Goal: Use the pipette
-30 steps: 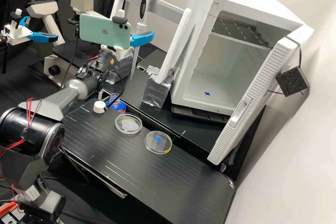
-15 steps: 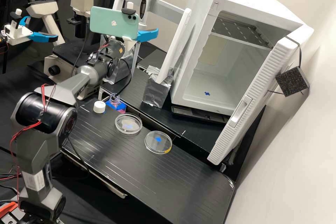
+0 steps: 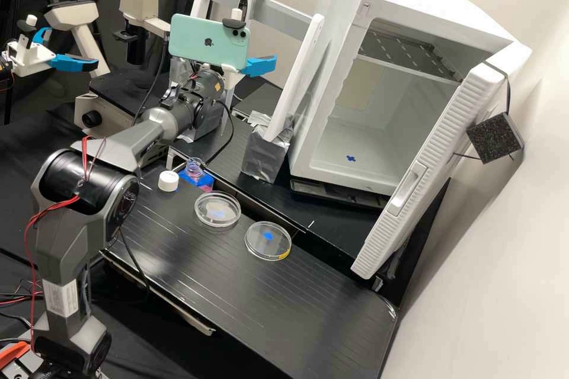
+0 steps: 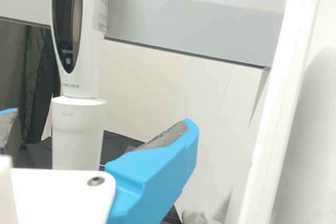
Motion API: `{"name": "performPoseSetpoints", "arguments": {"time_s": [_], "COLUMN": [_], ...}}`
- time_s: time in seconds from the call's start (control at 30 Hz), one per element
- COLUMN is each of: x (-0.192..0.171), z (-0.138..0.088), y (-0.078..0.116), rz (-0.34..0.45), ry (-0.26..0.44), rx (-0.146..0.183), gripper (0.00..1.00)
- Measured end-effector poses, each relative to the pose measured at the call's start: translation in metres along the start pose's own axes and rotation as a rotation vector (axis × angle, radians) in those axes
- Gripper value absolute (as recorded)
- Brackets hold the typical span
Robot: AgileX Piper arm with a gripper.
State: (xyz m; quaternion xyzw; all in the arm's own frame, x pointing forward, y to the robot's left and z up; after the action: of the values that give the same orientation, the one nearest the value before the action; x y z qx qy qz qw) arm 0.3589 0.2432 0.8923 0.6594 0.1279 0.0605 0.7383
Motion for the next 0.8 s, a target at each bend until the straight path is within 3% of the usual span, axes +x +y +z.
{"name": "performPoseSetpoints", "arguments": {"time_s": [0.13, 0.8], "x": [0.0002, 0.0002], "z": [-0.0012, -0.001], "y": [0.0016, 0.0013], "rz": [0.002, 0.0], "ry": [0.002, 0.0], "rx": [0.026, 0.026], "gripper": [0.0, 0.0]}}
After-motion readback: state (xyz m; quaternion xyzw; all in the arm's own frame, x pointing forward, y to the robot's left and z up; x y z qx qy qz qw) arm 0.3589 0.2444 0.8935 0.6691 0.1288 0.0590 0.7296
